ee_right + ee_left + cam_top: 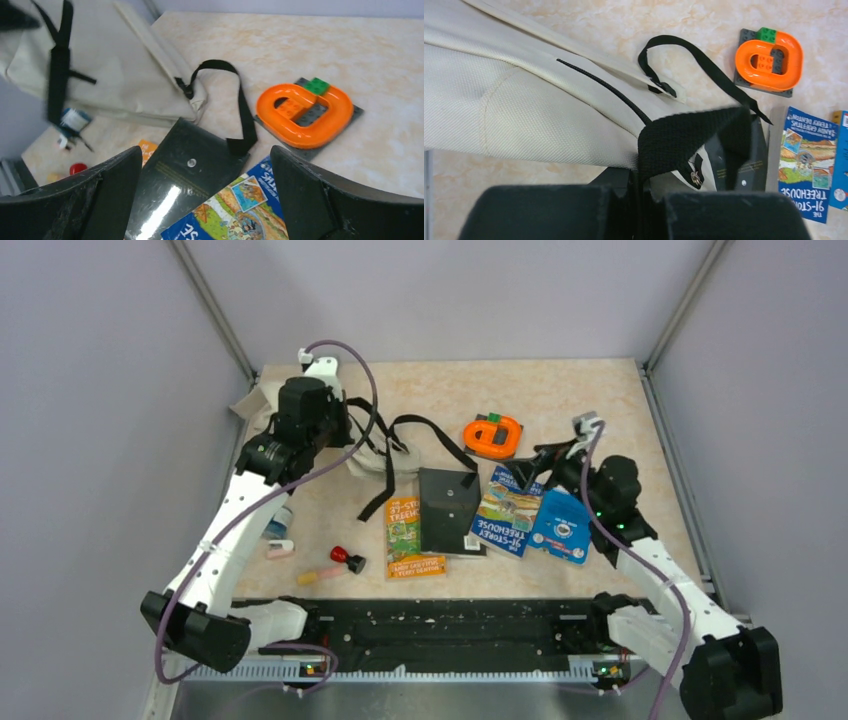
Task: Pack the student bag
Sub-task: Unzip the student bag at the center of the board.
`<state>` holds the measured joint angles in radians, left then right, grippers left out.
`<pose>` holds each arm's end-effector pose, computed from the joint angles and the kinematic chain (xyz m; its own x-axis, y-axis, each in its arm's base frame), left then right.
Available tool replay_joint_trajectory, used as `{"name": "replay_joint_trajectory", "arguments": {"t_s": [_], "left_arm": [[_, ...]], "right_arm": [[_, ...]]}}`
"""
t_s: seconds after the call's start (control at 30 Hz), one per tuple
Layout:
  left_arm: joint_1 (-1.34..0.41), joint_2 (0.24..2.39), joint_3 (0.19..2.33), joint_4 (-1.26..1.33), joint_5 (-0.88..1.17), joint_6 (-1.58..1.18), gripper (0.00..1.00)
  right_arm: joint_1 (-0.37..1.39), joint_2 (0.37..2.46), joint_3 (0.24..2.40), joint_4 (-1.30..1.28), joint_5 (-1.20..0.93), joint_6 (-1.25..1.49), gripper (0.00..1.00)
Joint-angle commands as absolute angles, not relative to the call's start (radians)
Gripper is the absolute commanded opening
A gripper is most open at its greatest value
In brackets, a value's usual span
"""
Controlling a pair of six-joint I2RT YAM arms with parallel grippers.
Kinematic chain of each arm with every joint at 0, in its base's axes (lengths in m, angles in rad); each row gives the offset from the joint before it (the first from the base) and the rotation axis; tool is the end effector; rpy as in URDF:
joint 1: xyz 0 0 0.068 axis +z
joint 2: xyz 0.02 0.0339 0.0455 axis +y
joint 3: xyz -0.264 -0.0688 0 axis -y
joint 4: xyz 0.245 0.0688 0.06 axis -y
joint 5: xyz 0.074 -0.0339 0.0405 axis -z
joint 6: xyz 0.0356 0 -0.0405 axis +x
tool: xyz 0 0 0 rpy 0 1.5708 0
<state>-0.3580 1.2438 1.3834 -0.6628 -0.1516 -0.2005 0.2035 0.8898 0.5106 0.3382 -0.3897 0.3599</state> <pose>0.2492 -0.0875 0.4025 -0.5032 -0.0219 -0.8639 0.1262 0.9871 -0.0986 0.2034 0.0558 0.2793 -0.2343 0.2843 -0.9297 -0.5088 0.7790 0.3665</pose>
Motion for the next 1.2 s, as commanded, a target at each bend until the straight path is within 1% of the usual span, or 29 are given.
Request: {"name": "replay_joint_trajectory", "arguments": {"t_s": [0.0,0.1,0.23,0.4,0.47,0.67,0.8,1.0,1.17], "left_arm": [[-0.365,1.107,1.305,-0.45,-0.028,-0.228,0.0],[-0.363,1.062,1.225,-0.371,-0.008,-0.243,0.0],[-0.363,1.02,1.144,-0.316,-0.025,-0.247,0.0],[-0.363,0.996,1.103,-0.288,-0.061,-0.246,0.0],[-0.363,0.997,1.1,-0.287,-0.052,-0.253,0.0],[-0.364,1.004,1.083,-0.272,-0.019,-0.285,0.0],[-0.364,1.01,1.08,-0.268,-0.005,-0.304,0.0],[-0.363,1.0,1.071,-0.255,0.028,-0.318,0.0],[-0.363,0.981,1.064,-0.246,0.036,-0.326,0.0]], "right_arm": [[0.418,0.923,0.553,0.432,-0.397,0.142,0.97],[0.579,0.977,0.587,0.45,-0.308,0.032,0.97],[0.684,1.05,0.617,0.595,-0.341,0.005,0.96],[0.888,1.182,0.681,0.68,-0.243,-0.216,0.96],[0.94,1.235,0.712,0.704,-0.217,-0.282,0.97],[1.013,1.374,0.799,0.744,-0.193,-0.374,0.97],[1.079,1.469,0.841,0.766,-0.127,-0.485,0.97],[1.088,1.595,0.904,0.808,-0.054,-0.533,0.97],[1.088,1.701,0.949,0.863,0.046,-0.566,0.97]]}}
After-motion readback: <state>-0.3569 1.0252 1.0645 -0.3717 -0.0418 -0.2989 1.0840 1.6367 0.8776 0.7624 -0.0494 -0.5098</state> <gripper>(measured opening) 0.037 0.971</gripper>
